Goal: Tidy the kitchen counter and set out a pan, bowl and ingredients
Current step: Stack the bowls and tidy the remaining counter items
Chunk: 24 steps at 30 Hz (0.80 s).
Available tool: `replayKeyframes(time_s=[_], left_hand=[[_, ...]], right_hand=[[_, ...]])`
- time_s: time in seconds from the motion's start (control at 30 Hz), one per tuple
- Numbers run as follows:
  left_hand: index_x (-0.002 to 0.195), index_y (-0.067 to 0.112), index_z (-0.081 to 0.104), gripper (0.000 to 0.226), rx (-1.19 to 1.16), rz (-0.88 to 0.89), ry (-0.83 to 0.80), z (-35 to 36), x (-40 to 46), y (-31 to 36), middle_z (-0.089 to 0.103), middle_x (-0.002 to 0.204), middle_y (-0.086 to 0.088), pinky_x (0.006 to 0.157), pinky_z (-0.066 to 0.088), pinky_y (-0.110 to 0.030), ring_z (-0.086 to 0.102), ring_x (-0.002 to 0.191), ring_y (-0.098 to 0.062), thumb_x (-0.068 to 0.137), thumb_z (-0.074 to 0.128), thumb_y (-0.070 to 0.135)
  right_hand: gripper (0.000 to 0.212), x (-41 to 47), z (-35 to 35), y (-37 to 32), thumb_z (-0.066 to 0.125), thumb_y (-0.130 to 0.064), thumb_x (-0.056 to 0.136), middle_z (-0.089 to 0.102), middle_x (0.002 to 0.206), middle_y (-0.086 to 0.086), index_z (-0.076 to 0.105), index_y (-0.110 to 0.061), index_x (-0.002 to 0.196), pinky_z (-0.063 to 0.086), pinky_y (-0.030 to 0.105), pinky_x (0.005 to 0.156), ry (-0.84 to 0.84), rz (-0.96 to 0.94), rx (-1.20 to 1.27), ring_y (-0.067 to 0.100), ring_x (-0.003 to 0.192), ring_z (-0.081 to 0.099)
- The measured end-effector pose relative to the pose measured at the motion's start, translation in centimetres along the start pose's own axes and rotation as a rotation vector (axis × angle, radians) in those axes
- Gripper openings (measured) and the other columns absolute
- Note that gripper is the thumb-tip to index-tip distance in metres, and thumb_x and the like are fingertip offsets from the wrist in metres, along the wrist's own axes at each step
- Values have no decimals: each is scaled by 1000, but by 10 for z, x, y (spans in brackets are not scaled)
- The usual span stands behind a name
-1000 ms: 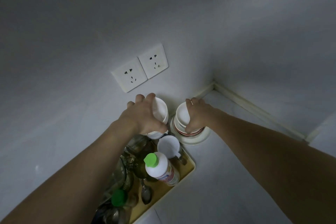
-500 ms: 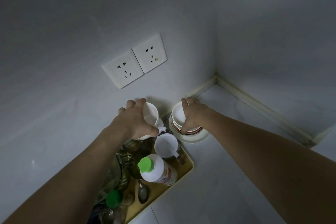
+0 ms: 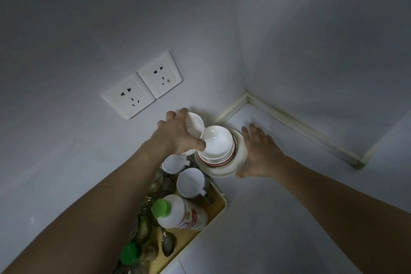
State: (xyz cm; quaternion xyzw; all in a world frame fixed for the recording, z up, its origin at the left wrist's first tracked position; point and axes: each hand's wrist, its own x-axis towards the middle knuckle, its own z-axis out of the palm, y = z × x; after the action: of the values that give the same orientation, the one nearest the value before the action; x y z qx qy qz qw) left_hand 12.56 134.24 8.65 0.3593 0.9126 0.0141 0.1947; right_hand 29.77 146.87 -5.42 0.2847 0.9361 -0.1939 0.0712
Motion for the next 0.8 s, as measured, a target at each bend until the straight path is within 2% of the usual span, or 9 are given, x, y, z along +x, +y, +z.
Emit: replayKeyframes(time_s=[0.13, 0.27, 0.63, 0.8], left_hand=[[147, 30, 18, 105, -18, 30, 1, 15, 9, 25, 29, 137, -2, 82, 39, -38, 32, 126, -34, 63, 80, 42], [144, 28, 21, 103, 17, 49, -32, 35, 16, 42, 31, 134, -3, 83, 40, -39, 34, 124, -35, 61, 79, 46], [141, 26, 24, 103, 74, 5, -11, 66, 37, 44, 36, 131, -4, 79, 42, -40, 36, 121, -33, 58, 79, 50], [146, 26, 16, 108, 90, 0, -22, 72, 41, 45, 32, 136, -5, 90, 44, -43, 33, 125, -34, 61, 77, 54]], right_hand=[[143, -15, 9, 26, 73, -72, 59, -23, 157, 16, -20, -12, 150, 5, 52, 119, -125, 134, -86, 37, 147, -11], [144, -21, 14, 30, 75, -69, 59, -17, 158, 18, -17, -9, 151, 7, 53, 118, -186, 180, -140, 39, 146, -8], [140, -14, 18, 21, 75, -66, 62, -12, 159, 20, -17, -9, 151, 8, 52, 118, -206, 217, -154, 38, 147, -4], [137, -12, 10, 15, 73, -67, 64, -12, 159, 18, -16, -11, 151, 7, 52, 119, -173, 238, -79, 37, 147, -4]])
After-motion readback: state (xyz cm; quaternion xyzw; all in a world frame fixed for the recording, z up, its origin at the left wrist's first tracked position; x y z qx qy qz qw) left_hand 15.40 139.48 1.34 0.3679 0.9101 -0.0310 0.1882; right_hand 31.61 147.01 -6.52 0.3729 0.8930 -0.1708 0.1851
